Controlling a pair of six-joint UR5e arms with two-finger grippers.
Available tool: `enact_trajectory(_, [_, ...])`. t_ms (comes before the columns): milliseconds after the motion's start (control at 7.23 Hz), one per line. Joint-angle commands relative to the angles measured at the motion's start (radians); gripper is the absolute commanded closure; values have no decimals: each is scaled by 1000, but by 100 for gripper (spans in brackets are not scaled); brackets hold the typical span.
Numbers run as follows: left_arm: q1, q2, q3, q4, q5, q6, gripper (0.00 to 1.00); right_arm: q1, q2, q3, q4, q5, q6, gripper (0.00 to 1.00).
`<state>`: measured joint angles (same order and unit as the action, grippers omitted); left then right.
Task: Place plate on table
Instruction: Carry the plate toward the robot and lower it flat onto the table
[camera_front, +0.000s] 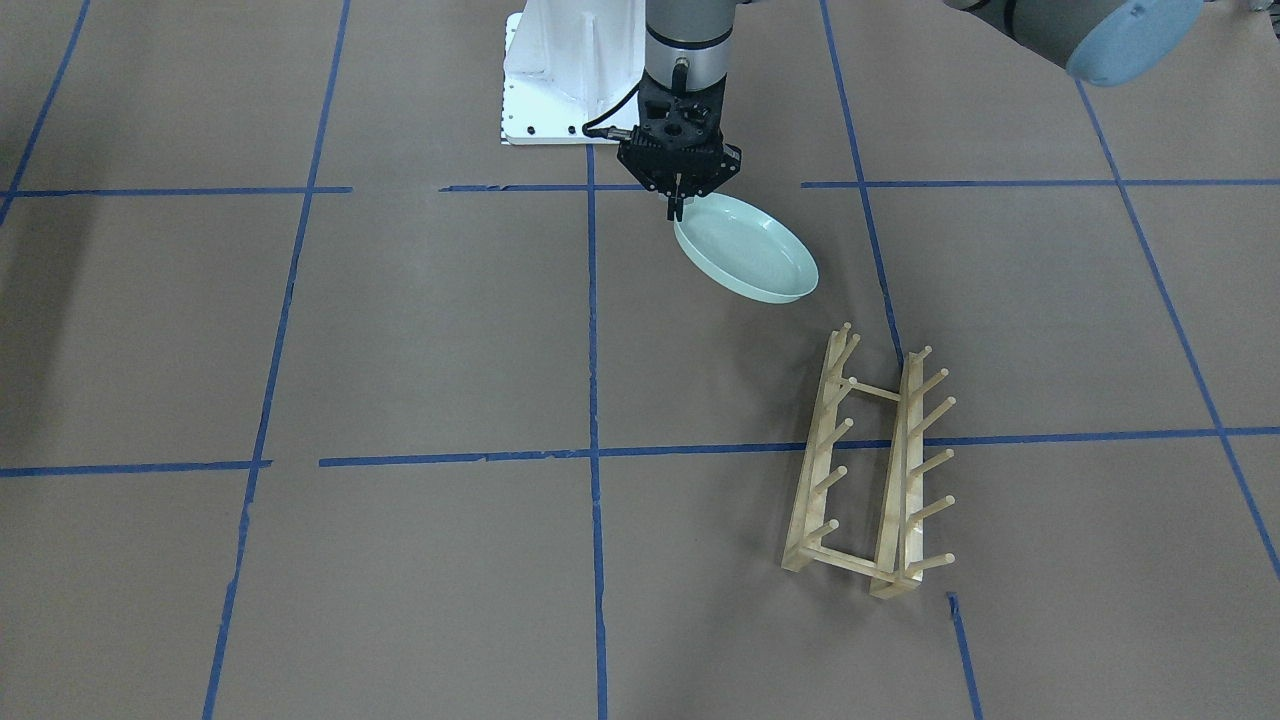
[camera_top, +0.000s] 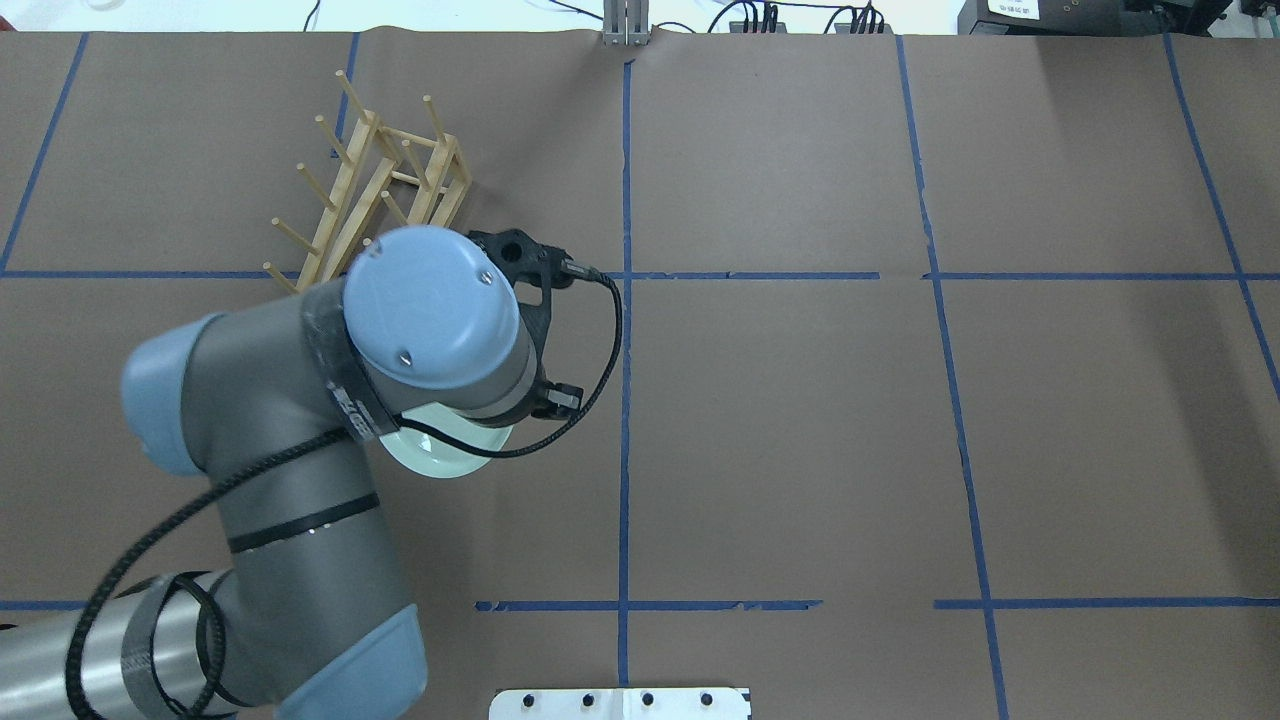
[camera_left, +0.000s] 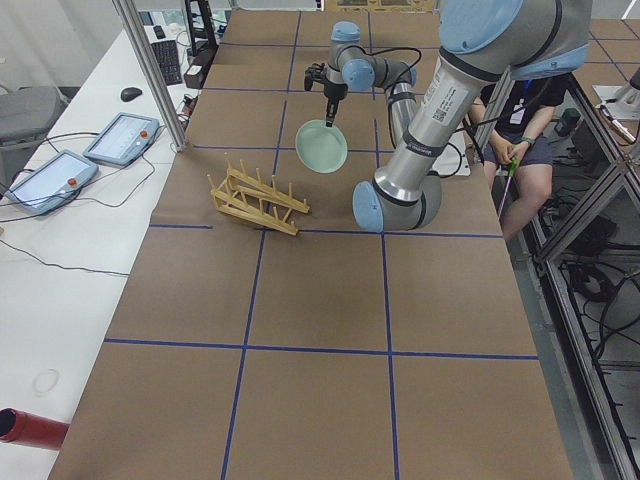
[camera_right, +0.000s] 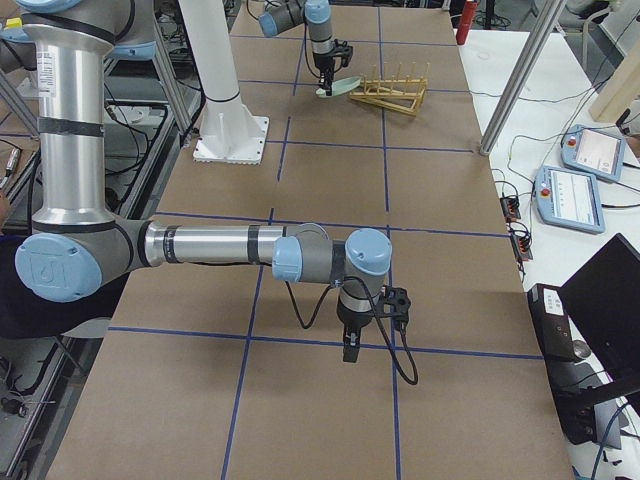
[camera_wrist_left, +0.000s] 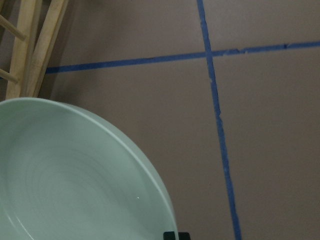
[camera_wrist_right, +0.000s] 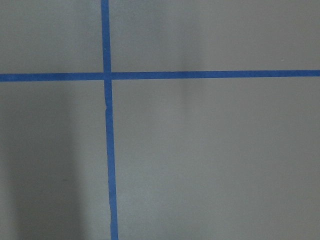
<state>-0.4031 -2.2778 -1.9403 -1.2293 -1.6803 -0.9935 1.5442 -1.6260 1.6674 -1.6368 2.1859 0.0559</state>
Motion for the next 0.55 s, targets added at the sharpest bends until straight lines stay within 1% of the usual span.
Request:
enact_trajectory(0, [126, 1, 108, 4, 140, 58, 100, 1, 0, 0, 0, 0, -1, 0])
enact_trajectory(138, [148, -3, 139, 4, 187, 59, 100, 1, 0, 0, 0, 0, 1, 0])
enact_trajectory(415, [153, -3, 152, 4, 197, 65, 100, -1, 0, 0, 0, 0, 1, 0])
